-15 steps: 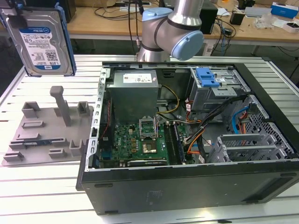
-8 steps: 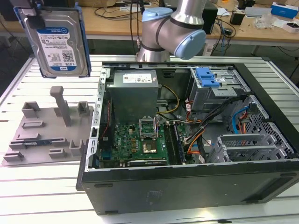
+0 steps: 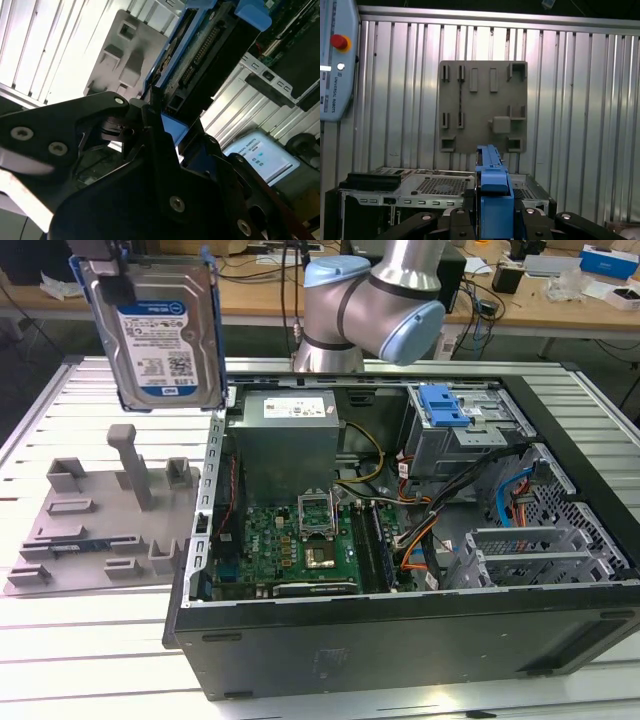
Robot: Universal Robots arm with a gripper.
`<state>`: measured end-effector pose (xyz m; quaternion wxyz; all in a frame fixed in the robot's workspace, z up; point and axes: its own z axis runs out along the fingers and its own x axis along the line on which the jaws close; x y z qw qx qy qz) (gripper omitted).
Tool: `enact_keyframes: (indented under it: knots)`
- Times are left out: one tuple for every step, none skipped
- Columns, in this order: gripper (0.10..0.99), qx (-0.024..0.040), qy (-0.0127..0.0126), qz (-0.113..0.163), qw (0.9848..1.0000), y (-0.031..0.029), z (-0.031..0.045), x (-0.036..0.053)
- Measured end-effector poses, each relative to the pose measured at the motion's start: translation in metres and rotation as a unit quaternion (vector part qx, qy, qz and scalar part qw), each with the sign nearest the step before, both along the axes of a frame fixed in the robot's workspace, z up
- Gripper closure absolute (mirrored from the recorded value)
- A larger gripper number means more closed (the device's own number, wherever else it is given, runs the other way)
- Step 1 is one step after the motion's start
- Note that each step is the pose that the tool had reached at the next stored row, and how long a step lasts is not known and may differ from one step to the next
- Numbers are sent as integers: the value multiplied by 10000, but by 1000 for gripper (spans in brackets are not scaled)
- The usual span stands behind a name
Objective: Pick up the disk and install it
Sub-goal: 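Pick up the disk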
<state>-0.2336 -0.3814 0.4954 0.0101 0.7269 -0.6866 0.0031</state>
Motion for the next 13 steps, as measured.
enact_keyframes:
  knots:
    - [718,1,-1,-1,10000,-26,4,51]
    - [718,1,-1,0,10000,-47,7,85]
    - [718,0,0,1,10000,-62,10,110]
    - [718,0,2,-1,10000,-99,15,161]
    - [718,0,4,0,10000,-171,18,239]
    - [718,0,6,-1,10000,-207,19,277]
    - [718,0,7,1,10000,-232,20,305]
    - [718,0,8,0,10000,-265,20,340]
    - [718,0,9,-1,10000,-288,21,366]
    - [718,0,12,1,10000,-327,22,411]
    - [718,0,13,0,10000,-349,22,436]
    - [718,0,15,-1,10000,-382,23,474]
    - [718,0,16,0,10000,-407,24,503]
